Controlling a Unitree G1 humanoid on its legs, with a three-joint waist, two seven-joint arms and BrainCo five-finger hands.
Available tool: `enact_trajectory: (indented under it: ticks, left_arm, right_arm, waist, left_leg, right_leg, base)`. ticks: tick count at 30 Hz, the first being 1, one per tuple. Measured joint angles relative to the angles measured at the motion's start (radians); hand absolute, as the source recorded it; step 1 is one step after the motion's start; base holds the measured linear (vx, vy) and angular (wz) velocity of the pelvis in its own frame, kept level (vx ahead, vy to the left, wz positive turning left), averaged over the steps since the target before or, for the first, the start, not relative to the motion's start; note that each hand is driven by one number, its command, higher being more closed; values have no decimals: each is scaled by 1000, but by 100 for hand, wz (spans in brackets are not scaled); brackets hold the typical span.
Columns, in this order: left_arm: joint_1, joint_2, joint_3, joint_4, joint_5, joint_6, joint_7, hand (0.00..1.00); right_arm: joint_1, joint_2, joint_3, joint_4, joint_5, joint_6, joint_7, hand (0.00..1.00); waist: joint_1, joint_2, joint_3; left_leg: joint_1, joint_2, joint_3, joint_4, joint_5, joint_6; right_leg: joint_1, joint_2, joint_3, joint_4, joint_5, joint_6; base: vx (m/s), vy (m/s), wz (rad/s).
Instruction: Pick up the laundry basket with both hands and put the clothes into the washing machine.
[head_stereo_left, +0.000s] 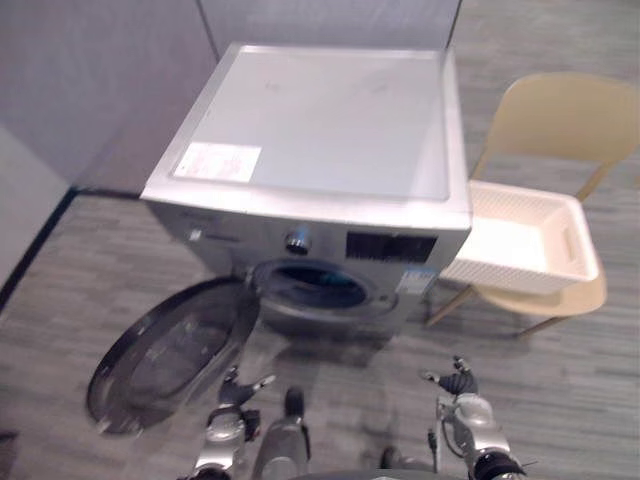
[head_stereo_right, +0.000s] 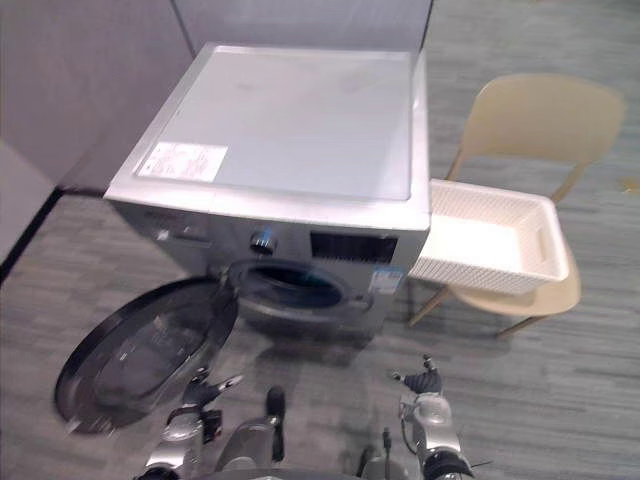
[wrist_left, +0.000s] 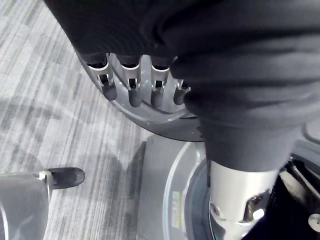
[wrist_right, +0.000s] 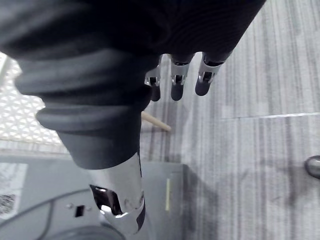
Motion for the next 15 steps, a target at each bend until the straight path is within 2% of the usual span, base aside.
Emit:
enact_trajectory:
  ticks: [1,2,3,4,5,6,7,8,9,11,12,13,15]
  left_arm:
    - [-1,0,-16,-29,0,0,0,0]
    - [-1,0,-28,-56,2,-1,0,0]
    - [0,0,-32,-69,2,-1,0,0]
    - [1,1,-45,-92,5,-1,2,0]
    - [3,2,-51,-102,5,-1,3,0]
    - [0,31,-70,-121,16,1,7,0]
    - [0,48,-83,-134,25,1,11,0]
    - [-3,77,-95,-171,38,1,17,0]
    - [-9,110,-97,-219,42,1,24,0]
    - [-13,143,-85,-255,45,0,37,0]
    - [-16,172,-64,-280,59,0,43,0]
    - [-21,185,-47,-291,62,0,47,0]
    - [-45,236,39,-330,61,-4,73,0]
  right_arm:
    - [6,-1,-3,0,0,0,-6,0]
    - [15,-2,-9,0,0,0,-7,0]
    - [20,-3,-11,0,0,0,-7,0]
    - [37,-4,-29,1,0,0,-6,0]
    - [37,-14,-34,3,0,0,-5,0]
    - [42,7,-49,20,0,3,-2,0]
    - [53,15,-51,26,0,5,-1,0]
    - [65,19,-58,44,0,5,0,0]
    - [70,15,-80,72,0,6,-1,0]
    - [73,3,-93,96,0,6,0,0]
    - [79,-9,-98,104,0,6,0,0]
    - [78,-14,-100,112,0,5,0,0]
    - [75,-32,-104,120,0,5,2,0]
  waist:
    - [-1,-7,3]
    - [-5,-20,9]
    - [-6,-21,10]
    - [-17,-2,-1]
    - [-22,12,-8]
    - [-25,-12,-16]
    - [-26,-19,-24]
    - [-35,-37,-36]
    - [-57,-43,-42]
    - [-75,-49,-50]
    - [-78,-37,-47]
    - [-78,-41,-50]
    - [-74,-30,-56]
  left_leg:
    - [16,2,18,95,-84,19]
    - [46,2,19,148,-139,25]
    - [67,4,18,160,-168,25]
    - [121,8,18,131,-237,17]
    - [139,8,16,76,-262,3]
    - [149,-23,24,14,-240,5]
    - [155,-44,26,-20,-220,11]
    - [163,-77,14,-73,-200,18]
    - [169,-112,-8,-109,-196,18]
    - [191,-136,-23,-143,-188,22]
    - [210,-146,-26,-169,-168,27]
    - [221,-149,-26,-179,-163,30]
    - [233,-153,-27,-189,-137,36]
  right_leg:
    - [-7,-23,-8,8,13,7]
    - [-7,-43,-14,4,28,20]
    - [-6,-51,-14,0,35,29]
    - [-5,-55,-16,-19,50,47]
    - [-6,-50,-18,-27,58,59]
    - [0,-67,-16,-69,83,73]
    - [4,-75,-16,-100,100,79]
    - [17,-90,-17,-147,120,95]
    - [39,-105,-18,-190,143,95]
    - [67,-113,-13,-223,162,82]
    - [86,-117,-11,-240,168,89]
    - [89,-118,-11,-247,171,88]
    - [105,-112,-9,-278,181,100]
  base:
    - [-203,134,35]
    - [-195,161,34]
    - [-223,244,27]
    - [-178,266,15]
    - [-171,252,17]
    - [-136,232,15]
    - [-63,191,28]
    - [-35,232,56]
    - [5,182,56]
    - [43,140,45]
    - [68,105,27]
    - [71,61,5]
    - [113,14,-9]
